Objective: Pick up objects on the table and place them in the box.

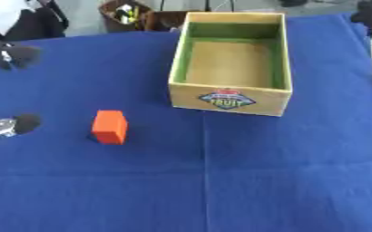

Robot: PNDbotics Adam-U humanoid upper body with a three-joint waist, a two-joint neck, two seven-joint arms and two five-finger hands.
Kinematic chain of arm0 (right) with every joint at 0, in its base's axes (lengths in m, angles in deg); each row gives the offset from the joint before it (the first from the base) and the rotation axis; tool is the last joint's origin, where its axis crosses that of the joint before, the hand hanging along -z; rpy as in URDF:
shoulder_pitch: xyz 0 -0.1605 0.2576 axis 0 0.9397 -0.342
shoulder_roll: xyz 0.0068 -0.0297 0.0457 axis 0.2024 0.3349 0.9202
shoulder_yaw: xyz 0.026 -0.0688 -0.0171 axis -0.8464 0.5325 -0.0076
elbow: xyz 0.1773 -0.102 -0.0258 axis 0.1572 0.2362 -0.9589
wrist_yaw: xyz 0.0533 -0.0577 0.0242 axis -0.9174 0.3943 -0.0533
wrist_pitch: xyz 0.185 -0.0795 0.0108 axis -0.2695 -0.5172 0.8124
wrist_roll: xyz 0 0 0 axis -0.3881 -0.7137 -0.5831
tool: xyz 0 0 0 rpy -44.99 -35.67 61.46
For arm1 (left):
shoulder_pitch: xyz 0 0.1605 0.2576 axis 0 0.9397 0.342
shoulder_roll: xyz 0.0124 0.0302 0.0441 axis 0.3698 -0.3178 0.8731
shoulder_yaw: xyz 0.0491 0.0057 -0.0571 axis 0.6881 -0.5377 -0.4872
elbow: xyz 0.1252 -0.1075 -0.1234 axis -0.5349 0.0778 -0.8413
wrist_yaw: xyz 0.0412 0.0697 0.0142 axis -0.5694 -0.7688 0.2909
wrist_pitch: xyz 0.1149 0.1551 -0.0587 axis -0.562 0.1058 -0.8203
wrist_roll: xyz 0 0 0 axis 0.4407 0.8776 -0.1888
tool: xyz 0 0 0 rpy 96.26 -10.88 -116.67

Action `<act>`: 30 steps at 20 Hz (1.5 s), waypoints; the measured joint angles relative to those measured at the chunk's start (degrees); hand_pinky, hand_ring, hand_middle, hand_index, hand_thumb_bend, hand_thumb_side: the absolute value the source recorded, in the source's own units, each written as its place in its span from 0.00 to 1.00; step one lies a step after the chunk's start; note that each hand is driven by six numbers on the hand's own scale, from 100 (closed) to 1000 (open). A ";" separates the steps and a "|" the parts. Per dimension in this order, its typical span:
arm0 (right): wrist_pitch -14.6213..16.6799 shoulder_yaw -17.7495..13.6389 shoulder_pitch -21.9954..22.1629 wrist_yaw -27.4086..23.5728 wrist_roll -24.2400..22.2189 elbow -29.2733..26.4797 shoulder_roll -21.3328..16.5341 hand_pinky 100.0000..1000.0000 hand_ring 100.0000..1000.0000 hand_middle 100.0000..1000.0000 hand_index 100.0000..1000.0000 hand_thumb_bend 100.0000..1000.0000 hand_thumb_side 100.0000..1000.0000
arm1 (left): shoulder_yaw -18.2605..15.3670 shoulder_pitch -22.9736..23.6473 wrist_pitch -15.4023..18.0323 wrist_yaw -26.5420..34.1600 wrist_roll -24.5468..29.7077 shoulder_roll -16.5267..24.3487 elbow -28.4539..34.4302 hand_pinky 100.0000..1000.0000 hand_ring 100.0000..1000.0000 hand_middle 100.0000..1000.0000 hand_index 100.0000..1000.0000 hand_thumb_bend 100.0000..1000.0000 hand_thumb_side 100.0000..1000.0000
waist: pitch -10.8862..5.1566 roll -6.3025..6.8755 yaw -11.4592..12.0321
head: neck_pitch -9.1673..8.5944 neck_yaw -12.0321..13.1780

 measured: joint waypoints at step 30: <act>-0.27 0.68 0.32 -0.46 -1.16 0.00 -0.09 0.91 0.85 0.55 0.78 0.00 0.56 | 8.42 -20.41 5.42 -8.23 17.63 -8.87 -25.20 0.72 0.79 0.79 0.99 0.68 0.66 | -0.02 1.15 -1.40 | 0.48 1.61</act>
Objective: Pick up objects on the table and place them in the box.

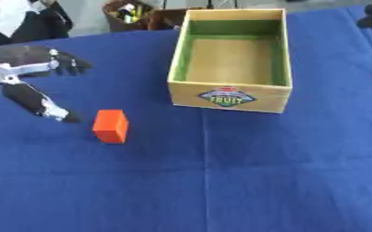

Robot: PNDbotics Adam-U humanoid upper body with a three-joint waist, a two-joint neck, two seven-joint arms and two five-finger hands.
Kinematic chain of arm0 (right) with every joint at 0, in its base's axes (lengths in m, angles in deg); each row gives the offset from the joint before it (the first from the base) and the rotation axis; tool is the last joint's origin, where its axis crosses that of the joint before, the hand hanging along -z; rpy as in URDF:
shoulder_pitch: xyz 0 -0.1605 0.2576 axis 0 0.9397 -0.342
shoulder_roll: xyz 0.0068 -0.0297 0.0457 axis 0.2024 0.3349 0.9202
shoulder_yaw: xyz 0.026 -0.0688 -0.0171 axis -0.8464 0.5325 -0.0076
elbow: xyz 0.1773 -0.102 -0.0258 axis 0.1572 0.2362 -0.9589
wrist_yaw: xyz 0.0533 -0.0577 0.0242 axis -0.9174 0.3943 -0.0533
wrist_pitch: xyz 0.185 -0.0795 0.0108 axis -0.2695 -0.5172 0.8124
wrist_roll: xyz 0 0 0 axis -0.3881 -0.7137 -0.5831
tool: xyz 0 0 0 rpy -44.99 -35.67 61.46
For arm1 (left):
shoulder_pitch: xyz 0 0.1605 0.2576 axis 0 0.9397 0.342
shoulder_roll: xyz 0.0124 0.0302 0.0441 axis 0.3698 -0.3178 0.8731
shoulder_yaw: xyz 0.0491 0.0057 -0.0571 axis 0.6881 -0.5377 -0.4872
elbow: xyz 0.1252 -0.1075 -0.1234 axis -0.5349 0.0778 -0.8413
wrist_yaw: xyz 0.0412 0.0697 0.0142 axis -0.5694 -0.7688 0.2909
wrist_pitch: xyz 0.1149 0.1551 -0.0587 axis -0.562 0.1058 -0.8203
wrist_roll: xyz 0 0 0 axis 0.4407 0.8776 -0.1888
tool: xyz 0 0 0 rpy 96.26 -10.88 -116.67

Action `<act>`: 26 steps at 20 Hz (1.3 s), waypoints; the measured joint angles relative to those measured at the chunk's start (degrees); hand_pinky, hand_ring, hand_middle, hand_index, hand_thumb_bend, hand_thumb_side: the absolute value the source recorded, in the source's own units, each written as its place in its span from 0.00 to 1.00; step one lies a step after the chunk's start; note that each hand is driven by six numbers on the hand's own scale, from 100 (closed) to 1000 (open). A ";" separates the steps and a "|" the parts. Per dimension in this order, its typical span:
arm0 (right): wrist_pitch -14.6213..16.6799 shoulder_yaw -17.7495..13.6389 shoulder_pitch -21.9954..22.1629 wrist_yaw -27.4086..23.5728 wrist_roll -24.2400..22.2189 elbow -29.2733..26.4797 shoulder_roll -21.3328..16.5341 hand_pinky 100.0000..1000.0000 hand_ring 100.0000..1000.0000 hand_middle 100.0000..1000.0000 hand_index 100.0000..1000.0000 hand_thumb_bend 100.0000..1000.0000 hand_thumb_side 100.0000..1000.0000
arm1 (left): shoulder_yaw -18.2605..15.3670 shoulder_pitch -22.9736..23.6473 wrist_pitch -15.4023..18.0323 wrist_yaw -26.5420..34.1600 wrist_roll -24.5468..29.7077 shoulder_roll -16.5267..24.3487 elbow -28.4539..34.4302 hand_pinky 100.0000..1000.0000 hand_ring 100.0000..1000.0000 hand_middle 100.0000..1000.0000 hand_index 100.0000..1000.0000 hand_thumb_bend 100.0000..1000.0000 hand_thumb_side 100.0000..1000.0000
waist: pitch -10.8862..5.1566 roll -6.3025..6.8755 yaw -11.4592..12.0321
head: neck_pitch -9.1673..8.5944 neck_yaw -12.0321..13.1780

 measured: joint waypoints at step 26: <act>-0.45 0.33 0.12 -0.05 -0.77 0.00 0.02 0.92 0.86 0.54 0.78 0.00 0.56 | 4.52 -2.83 -3.68 -4.98 3.72 -4.11 -2.90 0.76 0.83 0.83 0.98 0.68 0.56 | 1.13 0.08 -0.15 | -0.05 0.03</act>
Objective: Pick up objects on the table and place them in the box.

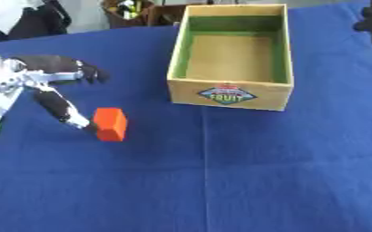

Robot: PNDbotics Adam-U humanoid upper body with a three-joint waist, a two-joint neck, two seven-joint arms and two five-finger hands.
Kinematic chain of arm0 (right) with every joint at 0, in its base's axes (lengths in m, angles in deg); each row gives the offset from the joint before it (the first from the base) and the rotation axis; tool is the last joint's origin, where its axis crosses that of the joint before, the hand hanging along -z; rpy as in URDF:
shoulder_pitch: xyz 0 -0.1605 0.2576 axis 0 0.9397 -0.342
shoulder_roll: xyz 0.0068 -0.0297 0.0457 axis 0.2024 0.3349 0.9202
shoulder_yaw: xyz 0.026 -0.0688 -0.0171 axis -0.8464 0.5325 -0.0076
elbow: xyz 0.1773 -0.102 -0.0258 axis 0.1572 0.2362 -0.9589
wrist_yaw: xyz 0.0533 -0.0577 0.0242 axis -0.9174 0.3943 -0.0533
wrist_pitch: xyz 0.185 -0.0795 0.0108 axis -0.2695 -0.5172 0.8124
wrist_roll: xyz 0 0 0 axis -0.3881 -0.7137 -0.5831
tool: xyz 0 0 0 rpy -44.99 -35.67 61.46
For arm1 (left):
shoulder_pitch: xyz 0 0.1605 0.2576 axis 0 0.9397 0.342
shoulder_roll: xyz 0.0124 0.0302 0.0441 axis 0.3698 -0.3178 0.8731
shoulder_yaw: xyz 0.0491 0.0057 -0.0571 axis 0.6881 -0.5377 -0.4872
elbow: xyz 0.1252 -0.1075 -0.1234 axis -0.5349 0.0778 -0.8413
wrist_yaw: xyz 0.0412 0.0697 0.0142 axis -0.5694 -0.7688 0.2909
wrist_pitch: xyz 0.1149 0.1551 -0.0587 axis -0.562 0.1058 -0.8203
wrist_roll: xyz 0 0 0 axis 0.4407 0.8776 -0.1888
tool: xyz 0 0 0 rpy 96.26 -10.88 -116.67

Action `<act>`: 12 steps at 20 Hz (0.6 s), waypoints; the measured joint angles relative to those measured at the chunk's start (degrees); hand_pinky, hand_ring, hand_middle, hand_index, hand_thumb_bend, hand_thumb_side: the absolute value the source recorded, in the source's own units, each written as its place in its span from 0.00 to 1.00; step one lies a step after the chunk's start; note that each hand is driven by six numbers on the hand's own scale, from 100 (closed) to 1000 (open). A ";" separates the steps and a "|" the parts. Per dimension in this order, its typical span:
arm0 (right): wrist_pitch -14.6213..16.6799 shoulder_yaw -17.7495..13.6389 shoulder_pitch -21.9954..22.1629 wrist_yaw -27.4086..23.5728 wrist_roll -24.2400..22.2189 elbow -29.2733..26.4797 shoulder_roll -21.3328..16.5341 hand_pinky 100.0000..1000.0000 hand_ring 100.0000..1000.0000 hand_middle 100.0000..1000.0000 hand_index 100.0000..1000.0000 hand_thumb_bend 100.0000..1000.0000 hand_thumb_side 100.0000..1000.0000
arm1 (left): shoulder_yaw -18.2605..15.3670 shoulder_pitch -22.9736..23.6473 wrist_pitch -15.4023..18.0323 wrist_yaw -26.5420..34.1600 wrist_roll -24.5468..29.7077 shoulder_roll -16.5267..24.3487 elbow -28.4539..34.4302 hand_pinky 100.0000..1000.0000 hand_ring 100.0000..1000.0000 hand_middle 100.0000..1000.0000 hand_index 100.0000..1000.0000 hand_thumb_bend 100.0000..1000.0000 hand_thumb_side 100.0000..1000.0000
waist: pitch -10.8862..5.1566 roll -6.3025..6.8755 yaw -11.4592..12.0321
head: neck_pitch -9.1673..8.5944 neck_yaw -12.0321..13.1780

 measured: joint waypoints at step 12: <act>-0.15 0.33 -0.46 -0.02 -0.38 0.00 0.16 0.92 0.86 0.54 0.78 0.00 0.56 | 1.53 -0.51 1.03 -4.09 -1.01 -1.99 -0.88 0.75 0.81 0.80 0.95 0.68 0.55 | 0.42 0.09 -0.42 | -0.05 0.03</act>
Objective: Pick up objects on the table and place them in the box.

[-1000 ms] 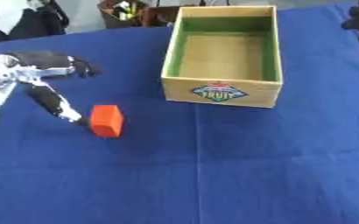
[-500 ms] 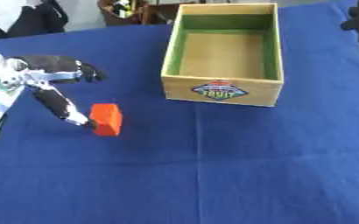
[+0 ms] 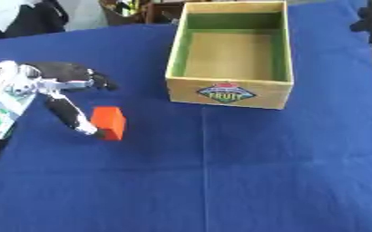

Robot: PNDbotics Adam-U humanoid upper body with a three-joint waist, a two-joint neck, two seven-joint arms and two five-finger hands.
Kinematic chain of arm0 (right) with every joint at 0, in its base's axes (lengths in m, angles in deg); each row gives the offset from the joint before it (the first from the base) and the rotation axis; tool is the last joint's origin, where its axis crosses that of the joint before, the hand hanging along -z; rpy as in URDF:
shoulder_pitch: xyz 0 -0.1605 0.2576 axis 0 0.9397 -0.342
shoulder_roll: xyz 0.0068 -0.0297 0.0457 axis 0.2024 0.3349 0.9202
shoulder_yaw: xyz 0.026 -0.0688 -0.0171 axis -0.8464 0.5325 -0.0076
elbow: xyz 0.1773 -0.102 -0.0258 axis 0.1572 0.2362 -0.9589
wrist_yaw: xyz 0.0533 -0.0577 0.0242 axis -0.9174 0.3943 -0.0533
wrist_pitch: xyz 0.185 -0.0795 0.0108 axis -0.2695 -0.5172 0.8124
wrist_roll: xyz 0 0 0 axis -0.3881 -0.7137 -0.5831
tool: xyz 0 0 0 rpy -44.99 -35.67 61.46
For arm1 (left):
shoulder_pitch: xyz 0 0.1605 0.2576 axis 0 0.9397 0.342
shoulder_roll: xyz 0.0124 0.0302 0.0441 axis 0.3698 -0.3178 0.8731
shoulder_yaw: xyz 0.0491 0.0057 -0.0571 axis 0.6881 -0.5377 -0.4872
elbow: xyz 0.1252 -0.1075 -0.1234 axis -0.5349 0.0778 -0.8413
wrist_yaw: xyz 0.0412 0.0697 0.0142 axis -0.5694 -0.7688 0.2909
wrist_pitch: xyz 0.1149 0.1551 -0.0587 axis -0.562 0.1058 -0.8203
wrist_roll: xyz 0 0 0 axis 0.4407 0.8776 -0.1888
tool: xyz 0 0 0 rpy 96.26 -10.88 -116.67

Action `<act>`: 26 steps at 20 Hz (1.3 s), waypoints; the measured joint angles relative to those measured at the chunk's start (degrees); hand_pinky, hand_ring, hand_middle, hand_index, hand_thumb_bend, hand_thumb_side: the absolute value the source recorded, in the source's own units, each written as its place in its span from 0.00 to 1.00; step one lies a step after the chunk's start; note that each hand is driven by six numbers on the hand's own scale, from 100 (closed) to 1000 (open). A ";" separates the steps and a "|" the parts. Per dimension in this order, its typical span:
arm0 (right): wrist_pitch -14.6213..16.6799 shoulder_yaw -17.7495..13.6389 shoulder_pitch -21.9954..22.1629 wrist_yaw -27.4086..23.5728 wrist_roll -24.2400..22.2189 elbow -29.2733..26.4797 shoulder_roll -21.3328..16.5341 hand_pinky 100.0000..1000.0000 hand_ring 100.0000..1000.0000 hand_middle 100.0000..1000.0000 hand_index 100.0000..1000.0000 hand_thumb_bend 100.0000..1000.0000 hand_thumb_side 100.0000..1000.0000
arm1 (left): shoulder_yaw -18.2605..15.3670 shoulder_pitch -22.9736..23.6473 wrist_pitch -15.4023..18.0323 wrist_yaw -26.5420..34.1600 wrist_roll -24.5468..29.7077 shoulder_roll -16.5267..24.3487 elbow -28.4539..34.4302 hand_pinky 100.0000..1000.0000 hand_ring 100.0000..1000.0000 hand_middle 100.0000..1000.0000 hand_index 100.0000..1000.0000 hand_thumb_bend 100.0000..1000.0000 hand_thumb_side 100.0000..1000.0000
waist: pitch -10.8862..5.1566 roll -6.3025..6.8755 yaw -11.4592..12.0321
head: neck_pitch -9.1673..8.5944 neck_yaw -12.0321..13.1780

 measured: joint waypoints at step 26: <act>-0.16 0.00 0.00 -0.24 -0.03 0.00 0.08 0.93 0.86 0.53 0.78 0.00 0.56 | 0.58 -0.23 4.17 -5.61 -4.16 -0.97 1.23 0.42 0.47 0.35 0.59 0.19 0.56 | 0.28 0.11 -0.16 | -0.49 0.01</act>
